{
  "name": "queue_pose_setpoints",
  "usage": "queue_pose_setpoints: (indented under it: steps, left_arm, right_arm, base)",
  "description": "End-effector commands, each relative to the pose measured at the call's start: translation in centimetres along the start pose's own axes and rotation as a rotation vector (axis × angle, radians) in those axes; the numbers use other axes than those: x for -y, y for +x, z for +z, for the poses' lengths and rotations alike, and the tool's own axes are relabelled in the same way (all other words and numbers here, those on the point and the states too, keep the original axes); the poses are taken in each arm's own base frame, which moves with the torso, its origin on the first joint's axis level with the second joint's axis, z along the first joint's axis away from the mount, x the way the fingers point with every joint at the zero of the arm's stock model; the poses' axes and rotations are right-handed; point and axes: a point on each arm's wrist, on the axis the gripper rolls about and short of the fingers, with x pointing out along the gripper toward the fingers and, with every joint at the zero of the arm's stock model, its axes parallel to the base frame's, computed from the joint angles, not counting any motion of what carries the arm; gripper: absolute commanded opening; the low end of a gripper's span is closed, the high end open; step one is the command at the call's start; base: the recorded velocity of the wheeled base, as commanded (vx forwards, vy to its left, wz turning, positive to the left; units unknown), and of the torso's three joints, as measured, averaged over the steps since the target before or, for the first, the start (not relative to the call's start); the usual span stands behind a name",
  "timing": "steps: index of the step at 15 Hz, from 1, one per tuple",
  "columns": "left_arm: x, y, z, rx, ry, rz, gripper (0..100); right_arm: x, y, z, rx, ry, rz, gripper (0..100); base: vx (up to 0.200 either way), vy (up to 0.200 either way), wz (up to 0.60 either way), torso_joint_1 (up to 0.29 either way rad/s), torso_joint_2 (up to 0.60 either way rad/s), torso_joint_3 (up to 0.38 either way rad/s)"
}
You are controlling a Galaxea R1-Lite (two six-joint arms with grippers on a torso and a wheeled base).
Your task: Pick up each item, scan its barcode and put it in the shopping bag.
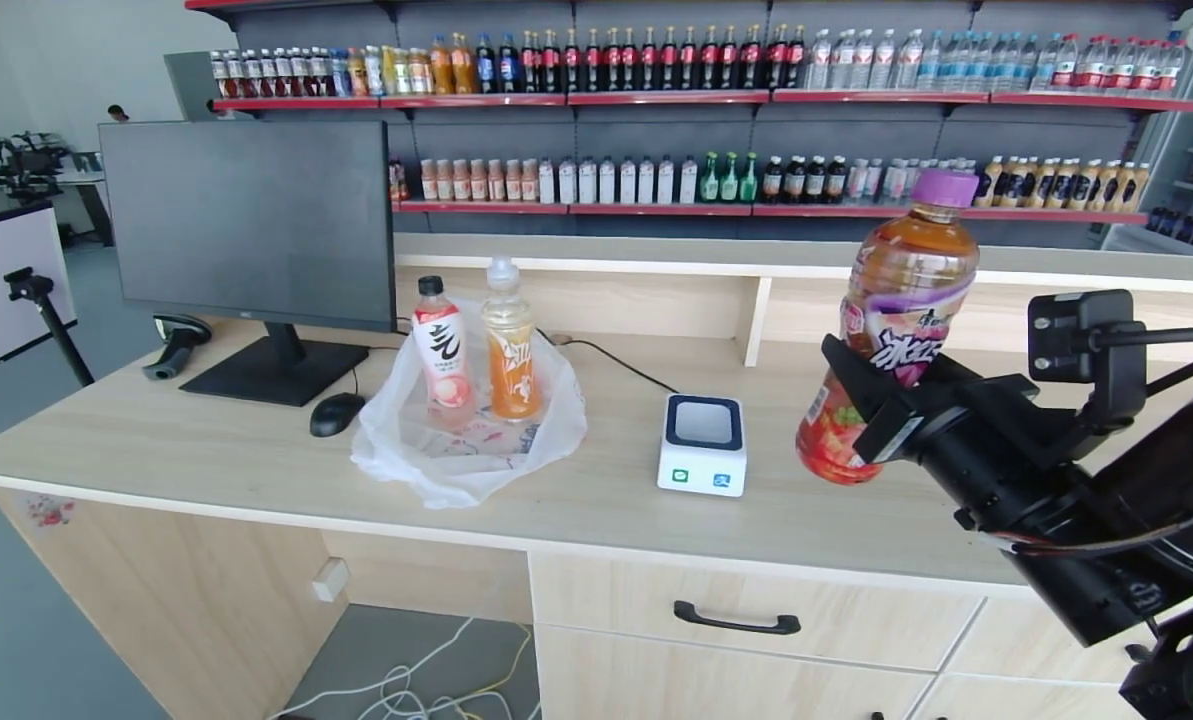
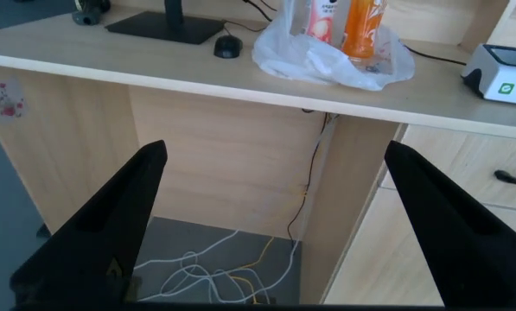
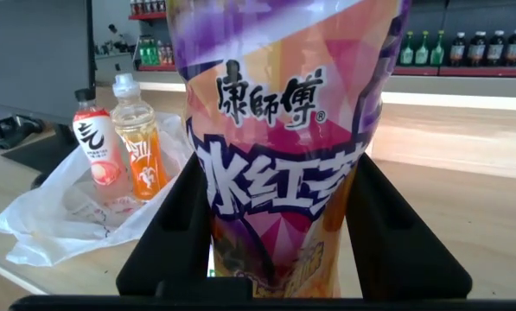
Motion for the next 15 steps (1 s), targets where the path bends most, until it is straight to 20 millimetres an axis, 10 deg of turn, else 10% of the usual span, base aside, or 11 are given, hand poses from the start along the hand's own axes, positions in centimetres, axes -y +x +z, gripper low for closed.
queue_pose_setpoints:
  steps: [1, 15]
  left_arm:
    - [0.00, 0.00, 0.03, 0.003, 0.000, 0.000, 100]
    - [0.00, 0.00, 0.00, 0.000, 0.000, 0.000, 100]
  right_arm:
    - [0.03, 0.02, 0.14, 0.006, 0.001, -0.001, 0]
    - [-0.01, 0.00, 0.37, 0.015, -0.009, 0.002, 0]
  base:
    - [0.000, 0.000, 0.00, 0.000, 0.00, 0.000]
    - [0.086, 0.000, 0.00, -0.001, 0.00, 0.003]
